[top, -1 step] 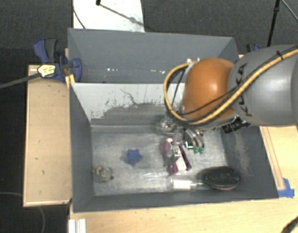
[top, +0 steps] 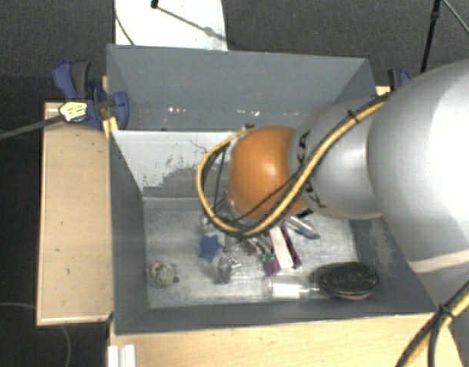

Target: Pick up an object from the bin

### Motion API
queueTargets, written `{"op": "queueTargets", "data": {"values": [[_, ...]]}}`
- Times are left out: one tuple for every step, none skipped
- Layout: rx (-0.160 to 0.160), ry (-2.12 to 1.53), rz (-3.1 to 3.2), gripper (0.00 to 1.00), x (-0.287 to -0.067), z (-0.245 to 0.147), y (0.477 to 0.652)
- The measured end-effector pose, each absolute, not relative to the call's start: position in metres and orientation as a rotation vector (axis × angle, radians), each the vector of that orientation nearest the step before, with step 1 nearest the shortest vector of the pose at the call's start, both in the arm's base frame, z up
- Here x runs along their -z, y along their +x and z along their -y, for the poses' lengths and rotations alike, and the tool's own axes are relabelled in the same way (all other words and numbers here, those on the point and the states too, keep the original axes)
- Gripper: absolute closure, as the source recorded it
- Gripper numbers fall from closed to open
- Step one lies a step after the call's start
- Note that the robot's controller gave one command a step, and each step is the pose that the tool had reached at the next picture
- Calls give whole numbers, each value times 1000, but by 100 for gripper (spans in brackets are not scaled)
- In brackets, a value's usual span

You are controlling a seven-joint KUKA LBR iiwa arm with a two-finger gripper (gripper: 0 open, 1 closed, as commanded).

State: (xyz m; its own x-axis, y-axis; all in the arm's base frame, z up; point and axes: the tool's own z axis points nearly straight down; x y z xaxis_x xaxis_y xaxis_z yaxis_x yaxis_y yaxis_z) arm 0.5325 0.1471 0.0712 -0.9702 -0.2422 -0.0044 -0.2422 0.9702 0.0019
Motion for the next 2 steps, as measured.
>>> {"op": "queueTargets", "data": {"values": [[-6,-373,-3109,100,-74,-147,535],[-2,-373,-3108,100,-204,-126,552]]}}
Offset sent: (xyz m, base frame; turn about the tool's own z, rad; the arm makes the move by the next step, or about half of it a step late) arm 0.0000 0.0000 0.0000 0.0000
